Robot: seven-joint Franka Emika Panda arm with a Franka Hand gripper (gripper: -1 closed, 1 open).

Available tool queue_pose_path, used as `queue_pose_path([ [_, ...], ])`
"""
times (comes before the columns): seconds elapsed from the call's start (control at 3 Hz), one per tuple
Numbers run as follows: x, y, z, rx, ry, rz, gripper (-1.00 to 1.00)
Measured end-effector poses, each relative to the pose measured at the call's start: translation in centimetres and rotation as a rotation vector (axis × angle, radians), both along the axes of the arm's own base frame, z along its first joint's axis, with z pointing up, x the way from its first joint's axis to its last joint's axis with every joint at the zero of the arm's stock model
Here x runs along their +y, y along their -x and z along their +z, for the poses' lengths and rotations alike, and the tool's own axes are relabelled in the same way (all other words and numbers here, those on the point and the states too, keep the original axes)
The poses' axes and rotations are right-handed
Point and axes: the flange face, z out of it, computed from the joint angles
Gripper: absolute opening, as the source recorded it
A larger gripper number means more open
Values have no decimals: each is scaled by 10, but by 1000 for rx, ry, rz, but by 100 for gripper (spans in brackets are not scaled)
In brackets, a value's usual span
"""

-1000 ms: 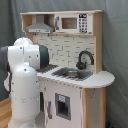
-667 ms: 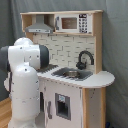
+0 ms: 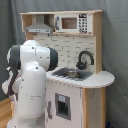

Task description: Play with the kitchen

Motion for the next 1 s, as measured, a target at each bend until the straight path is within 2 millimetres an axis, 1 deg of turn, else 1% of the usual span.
queue_pose_path([
  [0.33, 21, 20, -2, 24, -64, -19, -100],
  [0.67, 37, 40, -1, 32, -85, -66, -100],
  [1.0, 45, 52, -1, 40, -103, -135, -100],
])
